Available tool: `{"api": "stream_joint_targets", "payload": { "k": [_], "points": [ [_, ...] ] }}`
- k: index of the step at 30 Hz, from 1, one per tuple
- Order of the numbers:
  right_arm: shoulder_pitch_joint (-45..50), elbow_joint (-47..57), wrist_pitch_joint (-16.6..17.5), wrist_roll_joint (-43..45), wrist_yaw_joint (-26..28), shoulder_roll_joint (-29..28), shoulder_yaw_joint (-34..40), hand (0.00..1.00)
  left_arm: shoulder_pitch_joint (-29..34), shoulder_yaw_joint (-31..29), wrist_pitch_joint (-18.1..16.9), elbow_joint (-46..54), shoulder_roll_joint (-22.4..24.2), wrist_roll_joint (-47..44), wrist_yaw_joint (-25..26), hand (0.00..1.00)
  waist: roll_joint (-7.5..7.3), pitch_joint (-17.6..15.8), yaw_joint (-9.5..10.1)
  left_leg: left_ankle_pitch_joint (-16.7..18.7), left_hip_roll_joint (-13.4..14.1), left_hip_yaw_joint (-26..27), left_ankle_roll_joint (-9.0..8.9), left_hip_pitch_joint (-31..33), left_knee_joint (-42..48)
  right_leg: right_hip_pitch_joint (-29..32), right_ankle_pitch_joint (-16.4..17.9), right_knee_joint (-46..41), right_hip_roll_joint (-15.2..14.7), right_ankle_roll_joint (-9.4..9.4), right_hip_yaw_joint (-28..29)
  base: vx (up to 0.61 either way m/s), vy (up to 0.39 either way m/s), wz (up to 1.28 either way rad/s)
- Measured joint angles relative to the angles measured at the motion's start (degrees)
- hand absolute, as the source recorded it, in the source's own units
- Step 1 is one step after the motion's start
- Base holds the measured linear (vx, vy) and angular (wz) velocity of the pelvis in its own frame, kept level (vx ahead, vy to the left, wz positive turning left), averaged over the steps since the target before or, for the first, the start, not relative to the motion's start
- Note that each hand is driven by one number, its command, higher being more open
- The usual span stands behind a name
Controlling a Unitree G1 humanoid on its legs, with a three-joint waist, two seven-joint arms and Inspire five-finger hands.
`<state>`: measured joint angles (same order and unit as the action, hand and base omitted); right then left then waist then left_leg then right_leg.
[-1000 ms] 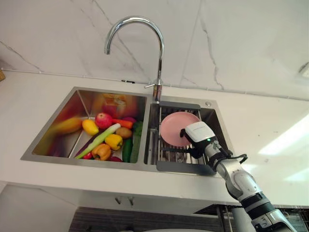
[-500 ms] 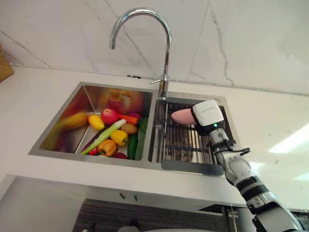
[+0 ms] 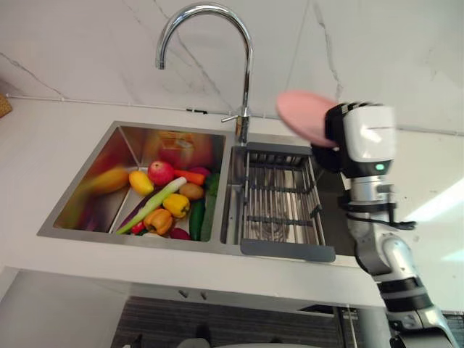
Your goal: Walk over to the sink, pick up the cup, carry it to the dishwasher, place the cup inside the dishwasher, then close the dishwasher door
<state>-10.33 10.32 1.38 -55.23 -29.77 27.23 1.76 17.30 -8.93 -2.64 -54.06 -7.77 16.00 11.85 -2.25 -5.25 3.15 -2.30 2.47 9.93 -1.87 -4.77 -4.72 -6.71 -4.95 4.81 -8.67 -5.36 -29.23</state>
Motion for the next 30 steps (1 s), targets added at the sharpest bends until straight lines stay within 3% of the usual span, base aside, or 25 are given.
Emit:
{"api": "stream_joint_targets", "payload": {
  "k": [1, 2, 4, 5, 7, 8, 10, 12, 14, 15, 16, 18, 19, 20, 22, 24, 25, 28, 30],
  "points": [
    [1.0, 0.3, 0.2, 0.0, -0.3, -0.1, 0.0, 0.00, 0.5, 0.0, 0.0, -0.1, 0.0, -0.1, 0.0, 1.00, -0.04, 0.0, 0.07, 1.8, 0.1, 1.0, 0.22, -0.1, 3.0, -0.2, 0.1, -0.3, 0.0, 0.01, 2.0, 0.02, 0.051, -0.92],
    [2.7, 0.4, 0.5, 0.0, -0.3, 0.0, 0.0, 0.00, 1.0, 0.0, -0.4, 0.1, 0.3, -0.3, 0.0, 1.00, 0.88, -0.2, 0.66, 8.8, 1.7, 0.7, 0.62, 3.5, 15.9, 0.4, 0.4, -2.3, 0.4, 0.03, 7.0, 0.01, 0.053, -1.39],
    [2.9, 0.5, 1.6, 0.0, -0.3, 0.1, 0.0, 0.00, 1.6, 0.1, -0.6, 0.0, 1.0, -0.4, 0.0, 1.00, 2.86, -0.2, 1.48, 14.4, 3.5, -3.2, 0.15, 6.3, 25.0, 2.0, 0.3, -2.9, 1.6, 0.02, 13.0, -0.04, 0.078, -1.77],
    [3.2, 0.9, 2.0, -0.1, -0.3, 0.7, 0.4, 0.00, 1.8, 0.3, -0.2, -0.1, 1.8, -1.1, -0.2, 1.00, 4.79, -0.1, 1.01, 18.1, 4.8, -4.5, -0.50, 7.8, 28.5, 5.5, -0.6, -4.6, 2.9, -0.17, 18.3, -0.13, 0.174, -1.93],
    [3.4, 0.7, 1.6, -0.1, -0.5, 0.4, 0.7, 0.00, 1.7, 0.3, -0.1, 0.0, 1.5, -1.6, -0.8, 1.00, 4.11, -0.5, 0.68, 19.3, 4.9, -0.5, 0.05, 8.5, 29.2, 10.2, -1.1, -6.9, 2.7, -0.86, 23.4, -0.17, 0.194, -1.68],
    [3.6, 0.7, 1.6, -0.2, -0.5, 0.0, 1.4, 0.00, 1.4, 0.2, 0.2, 0.1, 0.5, -1.6, -1.2, 1.00, 3.34, -1.0, 0.00, 19.3, 4.9, 3.4, 1.38, 8.7, 29.3, 11.4, 0.3, -5.9, 1.8, -1.89, 24.1, -0.20, 0.143, -1.55],
    [3.6, 0.4, 1.2, -0.3, -0.7, -0.6, 1.9, 0.00, 0.6, -0.7, 1.2, 0.1, 0.5, -2.7, -1.3, 1.00, 4.73, -2.0, 0.03, 18.9, 7.1, 9.1, 2.28, 7.3, 28.4, 14.5, 4.9, -16.1, -1.1, 2.80, 14.1, -0.18, 0.124, -1.55],
    [3.3, -0.9, 2.2, -0.7, -0.7, -0.4, 1.8, 0.00, 0.7, -2.7, 3.3, -0.1, -0.9, -6.1, -1.2, 1.00, 4.51, -2.1, 0.31, 18.8, 9.5, 15.8, 2.35, 3.5, 27.2, 13.8, 9.4, -34.1, -6.3, 7.24, 4.6, -0.08, 0.126, -1.47],
    [2.2, -1.4, 2.2, -0.7, -1.1, 0.2, 1.8, 0.00, 1.4, -3.0, 4.4, -0.1, -2.0, -7.7, -1.1, 1.00, 3.75, -1.7, 0.09, 18.7, 11.4, 19.0, 1.98, 3.4, 27.5, 12.8, 11.2, -42.5, -9.2, 9.68, 2.3, -0.06, 0.024, -1.03],
    [1.7, -2.0, 2.3, -0.7, -1.5, 0.5, 1.8, 0.00, 1.3, -3.0, 4.7, -0.1, -2.4, -8.2, -1.1, 1.00, 3.53, -1.6, 0.02, 18.5, 12.1, 19.8, 1.74, 3.9, 27.7, 12.6, 11.3, -43.4, -9.4, 9.78, 2.1, -0.06, -0.079, -0.99],
    [0.4, -3.8, 2.6, -0.7, -1.9, 1.4, 1.8, 0.00, 0.8, -3.0, 5.7, -0.1, -2.9, -8.7, -1.1, 1.00, 2.90, -1.5, 0.13, 18.2, 13.8, 21.4, 1.16, 5.0, 28.6, 10.9, 11.3, -41.7, -9.5, 9.24, 0.9, -0.05, -0.147, -0.94],
    [-1.2, -7.1, 3.3, -0.7, -1.9, 1.8, 1.6, 0.00, 0.3, -3.2, 6.3, 0.0, -3.5, -10.7, -1.1, 1.00, 1.27, -1.0, 1.54, 17.9, 15.5, 24.2, 0.61, 6.2, 30.5, 7.0, 9.3, -29.8, -9.3, 6.18, -2.4, -0.05, -0.217, -1.06],
    [-2.2, -8.7, 4.0, -0.6, -1.7, 1.8, 1.3, 0.00, -0.9, -4.2, 6.4, 0.0, -4.2, -11.6, -1.0, 1.00, -0.91, 0.0, 2.28, 17.8, 16.5, 24.7, 0.47, 8.1, 32.8, 5.4, 6.3, -21.0, -8.0, 2.56, -1.9, -0.06, -0.357, -0.90],
    [-2.5, -9.5, 4.4, -0.6, -1.1, 2.0, 1.3, 0.00, -2.7, -5.1, 6.6, -0.1, -3.5, -11.9, -0.9, 1.00, -0.86, -0.1, 2.27, 17.3, 18.1, 23.6, -0.40, 9.7, 34.4, 3.1, 6.4, -13.7, -4.6, 0.97, -1.2, -0.06, -0.404, -0.73],
    [-1.9, -9.8, 4.3, -0.6, 1.6, 1.9, 1.3, 0.00, -3.5, -5.3, 6.5, 0.1, -2.7, -11.2, -0.3, 1.00, -0.20, -0.6, 2.06, 16.0, 19.4, 21.2, -2.57, 10.0, 33.9, 0.4, 5.2, -6.9, -1.1, -1.26, -1.0, -0.07, -0.417, -0.35],
    [1.5, -9.1, 3.4, 0.0, 4.2, 1.9, 2.9, 0.00, -3.1, -6.8, 6.6, -0.3, -1.9, -10.8, -0.2, 1.00, -0.16, -0.6, 1.34, 14.3, 19.4, 17.6, -5.40, 10.0, 30.8, -0.4, 5.1, -4.7, 0.8, -1.59, -1.7, -0.06, -0.342, 0.00],
    [3.5, -9.1, 2.5, 0.1, 5.7, 1.6, 4.8, 0.00, -3.1, -7.4, 6.3, -0.2, -0.8, -10.4, -0.2, 1.00, 0.56, -0.5, 0.93, 13.0, 18.8, 16.1, -7.00, 9.9, 27.8, 0.0, 5.1, -4.2, 1.4, -1.59, -2.4, -0.04, -0.155, 0.19],
    [4.9, -10.0, 1.2, 0.0, 7.2, -0.9, 8.2, 0.00, -2.5, -7.4, 4.7, -0.2, 0.4, -9.1, -0.1, 1.00, 0.29, -1.4, 0.30, 8.0, 16.2, 16.1, -6.95, 10.1, 21.1, 2.6, 5.0, -3.9, 0.8, -1.34, -2.9, -0.06, -0.093, 0.16],
    [4.0, -12.3, 1.2, -0.1, 7.3, -1.1, 7.9, 0.00, -2.8, -7.2, 4.4, 0.0, 1.0, -9.1, -0.1, 1.00, 0.81, -2.6, 0.32, 6.5, 15.5, 15.8, -6.78, 10.1, 19.5, 3.0, 4.8, -4.0, 0.7, -1.08, -3.2, -0.06, -0.010, 0.09]
  ]
}}
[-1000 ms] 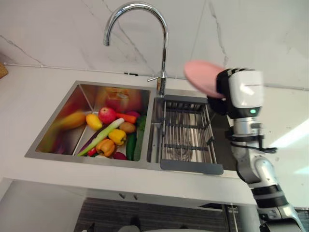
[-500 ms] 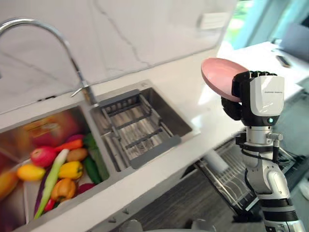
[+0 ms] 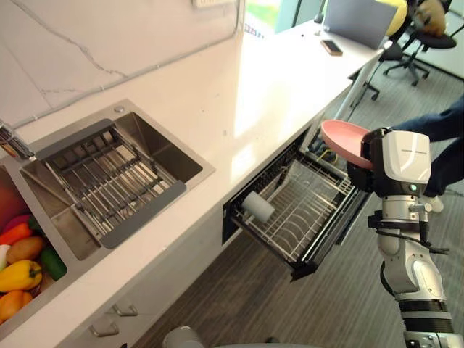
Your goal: Walk over to the sink, pick up the cup, carry it to the dishwasher, place the cup inside the dishwasher, then close the dishwasher door
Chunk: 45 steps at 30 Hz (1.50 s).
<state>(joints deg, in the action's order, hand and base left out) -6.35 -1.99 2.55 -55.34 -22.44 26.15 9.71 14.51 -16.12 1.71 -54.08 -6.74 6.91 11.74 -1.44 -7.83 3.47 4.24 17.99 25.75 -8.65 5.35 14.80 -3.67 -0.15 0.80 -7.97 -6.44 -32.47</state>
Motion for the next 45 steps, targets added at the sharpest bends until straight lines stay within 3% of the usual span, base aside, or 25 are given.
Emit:
{"api": "stream_joint_targets", "payload": {
  "k": [2, 6, 11, 17, 18, 22, 26, 31, 35, 36, 37, 40, 42, 45],
  "points": [
    [-3.0, -3.8, -0.2, 0.0, 0.0, 0.1, -0.8, 0.00, -1.1, 0.3, -0.6, 0.0, 0.2, 0.0, 0.0, 1.00, 0.62, -1.3, 0.06, -0.4, -0.1, -0.4, 0.30, 1.8, 0.3, 1.8, -0.2, -0.6, -0.1, 0.29, 0.0, -0.10, 0.041, 0.03],
    [-16.3, -13.0, -3.3, 0.2, -1.6, 0.9, -3.7, 0.00, -8.7, 0.4, -1.5, -0.1, -1.9, -1.8, -0.4, 1.00, 1.37, -9.7, 0.36, -2.3, -0.7, -2.0, 1.99, 10.0, 1.3, 10.2, -1.8, -3.0, -1.2, 1.44, 0.1, -0.15, 0.096, 0.00],
    [-27.1, -19.7, -6.1, 2.9, -2.1, 3.9, -7.6, 0.00, -15.1, 1.4, -3.5, 0.6, -2.2, -3.7, -0.5, 1.00, 2.46, -17.1, 1.63, -3.6, -3.0, -4.5, 3.77, 16.2, 1.0, 16.0, -4.3, -2.7, -2.4, 1.77, 0.0, -0.08, 0.097, 0.04],
    [-37.5, -28.5, -8.2, 7.6, -1.9, 8.1, -14.2, 0.00, -18.4, 6.6, -3.9, 1.3, -3.3, -3.5, 0.0, 1.00, 2.85, -18.3, 3.57, -4.0, -4.9, -5.4, 4.41, 21.1, 0.2, 21.9, -6.7, -2.1, -3.7, 2.08, 1.8, -0.02, 0.103, -0.06],
    [-38.9, -29.7, -8.8, 9.0, -1.8, 8.4, -15.3, 1.00, -19.3, 7.7, -4.1, 1.1, -3.6, -3.5, 0.1, 1.00, 2.98, -18.6, 3.60, -4.0, -5.1, -5.5, 4.46, 21.8, 0.1, 22.6, -7.1, -1.9, -3.8, 2.12, 2.3, -0.02, 0.067, -0.06],
    [-40.5, -33.4, -10.8, 11.7, -1.8, 8.4, -16.4, 1.00, -21.2, 10.0, -4.3, 0.1, -4.0, -3.8, 0.3, 1.00, 3.44, -19.0, 3.69, -4.1, -6.0, -5.9, 4.63, 22.5, -0.3, 23.7, -7.4, -1.9, -4.5, 2.14, 2.7, -0.01, 0.063, -0.01],
    [-39.1, -32.7, -10.0, 20.5, -6.0, 8.0, -14.6, 1.00, -21.8, 12.1, -5.3, -0.1, -3.9, -5.1, 0.6, 1.00, 4.05, -19.4, 3.56, -4.1, -6.6, -6.6, 4.66, 22.5, -0.5, 23.9, -7.5, -2.0, -5.0, 2.08, 3.2, 0.00, 0.050, -0.01],
    [-29.8, -15.7, -6.9, 22.8, -9.5, 3.5, -5.7, 1.00, -22.0, 12.4, -4.7, 0.2, -3.2, -4.7, 4.0, 1.00, 4.01, -19.4, 2.83, -4.1, -6.6, -7.6, 4.62, 21.5, -0.7, 23.3, -7.5, -2.5, -5.1, 2.09, 4.1, 0.00, 0.024, -0.01],
    [-14.6, 6.5, -1.2, 24.6, -11.5, -7.1, -1.1, 1.00, -21.5, 10.1, -1.1, 0.2, -1.7, -4.8, 5.8, 1.00, 3.71, -19.5, 1.53, -3.7, -6.4, -7.1, 4.14, 15.1, -2.7, 18.7, -7.4, -2.8, -4.8, 2.08, 5.9, 0.04, 0.040, -0.09],
    [-12.3, 9.1, -0.1, 24.6, -11.6, -8.4, -0.9, 1.00, -21.2, 9.1, -0.7, 0.2, -1.3, -4.8, 5.9, 1.00, 3.54, -19.4, 1.12, -3.6, -6.4, -6.9, 4.06, 14.2, -2.9, 18.1, -7.4, -2.9, -4.8, 2.07, 6.2, 0.03, 0.066, -0.21],
    [-7.4, 14.5, 2.5, 24.8, -11.8, -12.1, -0.6, 1.00, -19.6, 6.7, 0.0, 0.2, -1.0, -4.7, 5.9, 1.00, 2.21, -18.6, -0.11, -3.3, -6.3, -5.9, 3.88, 12.3, -4.0, 17.3, -7.4, -3.0, -4.8, 2.01, 6.8, 0.01, 0.045, -0.21],
    [-2.6, 17.0, 4.6, 25.1, -12.1, -15.7, 3.3, 1.00, -17.9, 4.3, 2.3, 0.1, -1.1, -4.5, 5.7, 1.00, 0.63, -17.7, -1.32, -2.7, -6.3, -5.1, 3.57, 9.8, -4.7, 15.8, -7.2, -3.0, -4.7, 1.81, 7.3, 0.00, 0.037, -0.16],
    [0.7, 17.0, 4.8, 28.6, -12.3, -17.6, 7.1, 1.00, -16.1, 2.5, 4.1, 0.1, -1.1, -4.5, 4.8, 1.00, -0.54, -16.0, -1.82, -1.8, -6.4, -4.4, 3.24, 7.3, -4.6, 13.7, -6.5, -3.0, -4.9, 0.91, 7.6, -0.01, 0.033, -0.11],
    [4.6, 17.0, 4.8, 29.4, -12.0, -18.0, 9.8, 1.00, -12.7, 1.7, 5.9, -0.2, -1.2, -2.4, 2.9, 1.00, -0.72, -13.1, -2.88, -1.0, -6.1, -3.8, 2.80, 4.0, -4.6, 10.8, -6.3, -2.9, -4.6, 0.64, 8.0, 0.01, 0.025, -0.10]
  ]
}}
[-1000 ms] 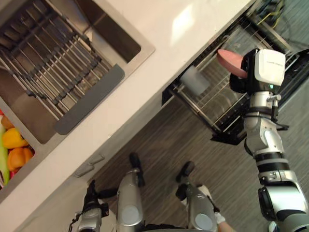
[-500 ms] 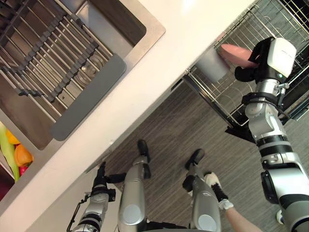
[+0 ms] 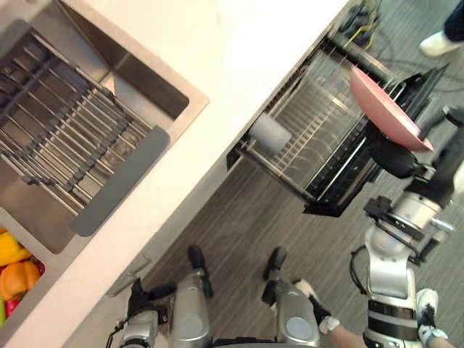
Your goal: Walk over to the sink, pick up the cup, carry it to the dishwasher, place the cup inside the dishwasher, then close the dishwasher door
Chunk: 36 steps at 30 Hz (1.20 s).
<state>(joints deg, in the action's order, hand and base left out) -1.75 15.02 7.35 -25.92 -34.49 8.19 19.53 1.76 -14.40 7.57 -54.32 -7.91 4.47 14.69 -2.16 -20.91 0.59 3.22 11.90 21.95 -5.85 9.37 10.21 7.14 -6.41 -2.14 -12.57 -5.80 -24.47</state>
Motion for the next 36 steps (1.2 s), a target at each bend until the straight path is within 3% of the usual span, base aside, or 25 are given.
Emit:
{"api": "stream_joint_targets", "payload": {
  "k": [6, 9, 10, 12, 16, 21, 28, 33, 36],
  "points": [
    [4.7, -1.8, -0.3, 0.0, 5.5, 0.3, 6.5, 1.00, 6.2, -1.5, 2.3, -1.2, 0.0, 2.5, -3.7, 1.00, 0.09, 6.7, -1.64, 0.9, 0.2, 1.2, -0.58, -5.3, -0.5, -4.9, 0.2, 1.2, 0.4, -0.22, 0.5, -0.01, 0.013, -0.08],
    [4.1, -6.1, -0.3, -0.3, 8.7, 1.9, 6.7, 1.00, 6.7, -1.4, 2.7, -1.9, 0.0, 3.7, -4.3, 1.00, 0.07, 7.5, -1.68, 0.9, -0.1, 1.0, -0.57, -5.0, -0.6, -5.0, 0.5, 1.2, -0.1, -0.71, 0.2, -0.10, 0.006, 0.03],
    [3.7, -7.2, -0.3, -0.4, 9.0, 2.5, 6.5, 0.00, 6.7, -1.4, 2.6, -1.9, 0.0, 3.7, -4.4, 1.00, 0.05, 7.5, -1.69, 0.9, -0.3, 0.8, -0.62, -4.5, -0.4, -4.7, 0.7, 1.2, -0.4, -1.01, 0.0, -0.16, -0.007, 0.11],
    [1.3, -10.8, -0.4, -1.5, 9.4, 4.9, 5.1, 0.00, 6.7, -1.1, 2.4, -1.7, 0.0, 3.5, -4.6, 1.00, 0.03, 7.5, -1.68, 0.7, -1.0, 0.3, -0.62, -1.7, 0.1, -2.6, 1.5, 1.2, -1.1, -2.05, -0.7, -0.15, -0.028, 0.12],
    [-7.0, -18.9, -1.8, -3.1, 8.4, 10.5, 2.2, 0.00, 4.8, 0.9, 1.5, -1.7, 0.0, 1.7, -4.4, 1.00, 1.50, 4.4, -1.30, -2.8, -0.9, -3.1, -0.41, 5.0, -0.3, 2.6, 1.1, 0.4, -1.0, -1.33, -3.3, -0.12, -0.045, 0.35],
    [-15.6, -20.8, -2.6, -3.6, 6.3, 14.6, -1.0, 0.00, 2.4, 1.3, 0.7, -1.7, 0.2, -1.1, -4.0, 1.00, 1.24, 0.0, 0.57, -5.8, -2.0, -5.6, 0.75, 8.6, -2.5, 5.4, 0.7, -0.2, -1.3, -0.88, -5.4, -0.06, -0.009, 0.26],
    [-25.8, -25.3, -3.7, -3.7, 5.4, 18.0, -6.6, 0.00, -0.7, 1.3, 0.1, -0.1, -0.1, -1.6, -3.8, 1.00, 1.12, -2.7, 2.66, -6.2, -3.6, -7.9, 1.23, 10.7, -2.5, 6.2, 0.7, -1.1, -2.5, -0.90, -5.9, 0.01, 0.052, 0.19],
    [-31.9, -32.7, -8.0, -2.8, 6.4, 20.5, -10.1, 0.00, -2.7, 3.0, 0.2, 0.4, -0.9, -3.1, -4.1, 1.00, 1.31, -4.2, 3.43, -5.7, -3.9, -8.8, 1.98, 13.3, -0.9, 8.7, 0.7, -3.2, -3.3, -0.90, -5.3, -0.01, 0.046, 0.05],
    [-34.1, -37.5, -8.8, -2.3, 6.9, 22.5, -12.0, 0.00, -4.0, 3.7, 0.2, 0.4, -1.5, -3.6, -4.4, 1.00, 1.47, -5.3, 3.54, -5.4, -4.0, -8.8, 2.46, 15.3, 0.6, 10.7, 0.7, -4.5, -3.9, -0.89, -4.5, -0.04, 0.046, -0.02]
  ]
}}
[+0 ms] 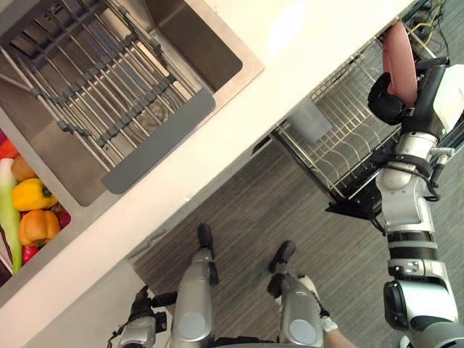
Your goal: Walk over to the sink, pick up the cup, carry it to the dishwasher, place the cup inside the dishwasher, then close the dishwasher door
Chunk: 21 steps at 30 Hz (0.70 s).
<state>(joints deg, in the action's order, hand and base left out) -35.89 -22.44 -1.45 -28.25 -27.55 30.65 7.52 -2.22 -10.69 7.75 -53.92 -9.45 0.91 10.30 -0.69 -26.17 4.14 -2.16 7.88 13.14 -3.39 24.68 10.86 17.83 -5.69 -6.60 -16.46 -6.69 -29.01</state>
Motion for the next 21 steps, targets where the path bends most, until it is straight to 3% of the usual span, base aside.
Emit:
{"api": "stream_joint_targets", "payload": {
  "k": [7, 8, 17, 21],
  "points": [
    [-5.1, -8.7, -1.4, 2.4, 1.4, 2.7, -3.0, 0.00, -2.1, 4.5, -0.8, 0.0, -0.2, -3.5, -0.7, 1.00, 2.58, -1.5, 0.91, 1.6, 0.2, 0.0, 0.95, 7.0, 6.1, 5.2, 0.0, -1.1, -0.7, 0.01, 1.6, -0.08, 0.030, -0.05],
    [-5.3, -9.5, -1.6, 2.4, 1.6, 3.4, -3.5, 1.00, -2.1, 4.7, -0.9, 0.0, 0.0, -3.8, -0.7, 1.00, 2.90, -1.6, 1.13, 1.7, 0.2, 0.0, 1.04, 7.6, 6.6, 5.8, 0.0, -1.5, -0.8, 0.00, 1.8, -0.12, 0.026, -0.07],
    [-7.8, -15.4, -3.2, 6.3, 2.8, 6.8, -4.5, 1.00, -2.7, 8.9, -1.2, -0.2, 1.1, -5.5, -0.6, 1.00, 5.77, -2.0, 1.45, 1.6, 0.0, 0.1, 1.42, 9.4, 7.9, 8.1, -0.2, -2.5, -1.3, -0.13, 2.7, -0.06, 0.004, -0.04],
    [-9.1, -15.1, -3.4, 6.2, 2.8, 7.6, -4.4, 1.00, -3.3, 8.9, -1.3, -0.2, 1.4, -5.5, -0.6, 1.00, 6.23, -2.0, 1.38, 1.6, -0.1, -0.7, 1.46, 9.4, 7.8, 8.3, -0.3, -2.5, -1.2, -0.15, 3.2, 0.00, -0.013, -0.04]
  ]
}}
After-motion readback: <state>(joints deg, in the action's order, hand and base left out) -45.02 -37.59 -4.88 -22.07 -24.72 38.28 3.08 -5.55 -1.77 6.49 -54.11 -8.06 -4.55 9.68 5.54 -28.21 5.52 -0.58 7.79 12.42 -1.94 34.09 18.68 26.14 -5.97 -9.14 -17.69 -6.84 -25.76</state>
